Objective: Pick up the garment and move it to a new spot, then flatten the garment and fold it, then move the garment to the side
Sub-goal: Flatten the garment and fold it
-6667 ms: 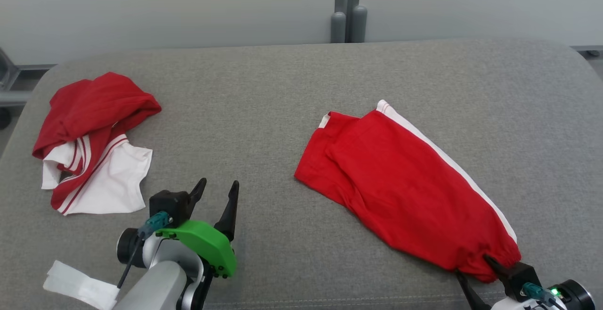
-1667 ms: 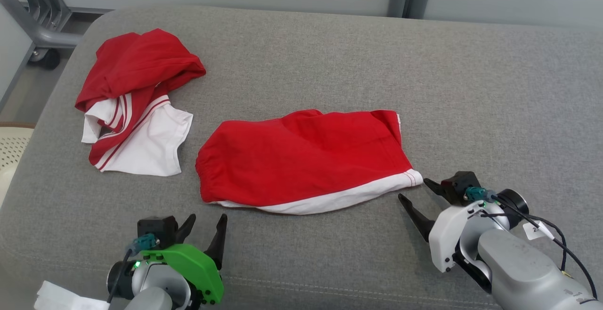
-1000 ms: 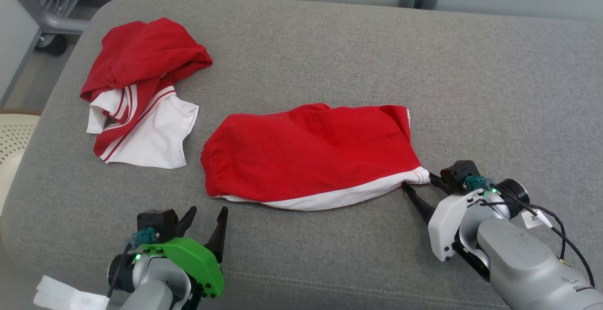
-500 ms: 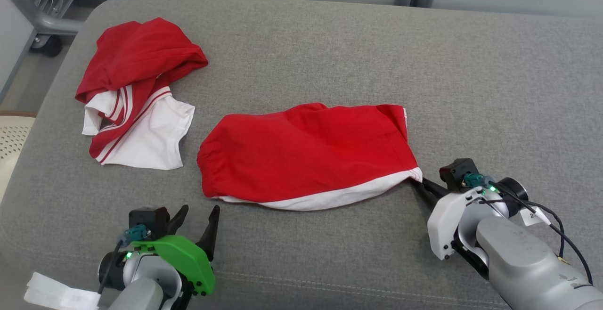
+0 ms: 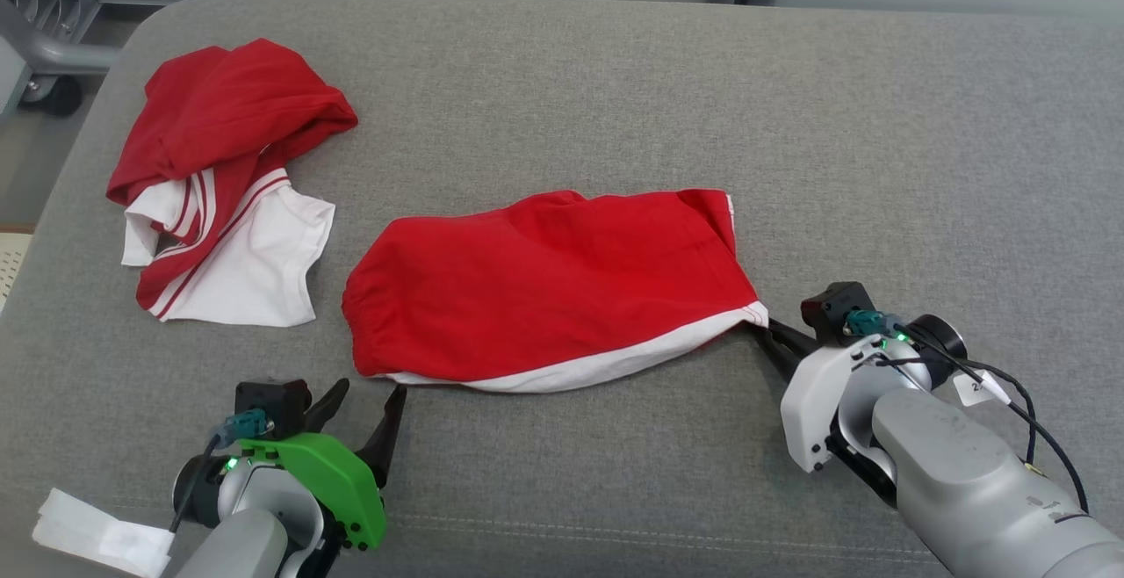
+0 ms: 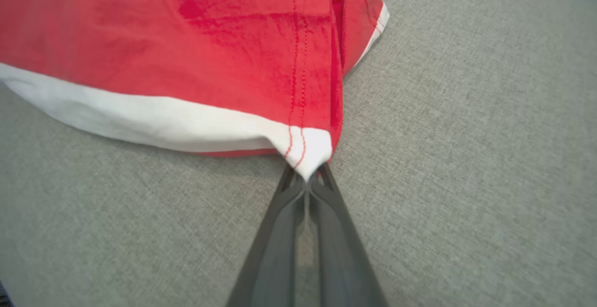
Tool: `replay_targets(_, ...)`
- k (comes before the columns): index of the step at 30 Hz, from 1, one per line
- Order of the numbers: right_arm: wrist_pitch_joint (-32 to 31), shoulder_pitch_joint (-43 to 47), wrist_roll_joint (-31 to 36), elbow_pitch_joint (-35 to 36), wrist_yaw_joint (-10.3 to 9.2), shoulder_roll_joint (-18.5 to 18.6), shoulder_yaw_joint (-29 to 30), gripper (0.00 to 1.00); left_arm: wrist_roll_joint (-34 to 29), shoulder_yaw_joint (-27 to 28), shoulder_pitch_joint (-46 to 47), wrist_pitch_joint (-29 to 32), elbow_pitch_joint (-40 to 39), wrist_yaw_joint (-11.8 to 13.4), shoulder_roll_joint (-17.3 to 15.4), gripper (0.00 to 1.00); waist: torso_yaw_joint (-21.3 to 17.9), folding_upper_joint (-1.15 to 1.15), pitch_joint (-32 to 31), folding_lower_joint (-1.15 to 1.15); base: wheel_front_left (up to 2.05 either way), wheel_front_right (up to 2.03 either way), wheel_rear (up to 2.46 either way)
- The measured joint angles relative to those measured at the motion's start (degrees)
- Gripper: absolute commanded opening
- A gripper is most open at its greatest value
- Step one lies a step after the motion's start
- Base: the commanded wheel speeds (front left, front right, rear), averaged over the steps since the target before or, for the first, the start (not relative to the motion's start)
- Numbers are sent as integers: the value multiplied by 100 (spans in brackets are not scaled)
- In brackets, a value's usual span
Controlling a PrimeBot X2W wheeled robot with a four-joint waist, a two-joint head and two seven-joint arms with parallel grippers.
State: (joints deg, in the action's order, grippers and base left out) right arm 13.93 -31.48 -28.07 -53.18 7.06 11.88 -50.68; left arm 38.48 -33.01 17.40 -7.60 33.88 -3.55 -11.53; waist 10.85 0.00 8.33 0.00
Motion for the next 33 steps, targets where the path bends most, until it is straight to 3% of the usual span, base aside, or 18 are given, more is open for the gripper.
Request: replay_targets(33,43,-241,-74,-87,18,23,-140,0,27,-113,530,-107,902,-276,200,100,-192,0,261,0,0,0,0)
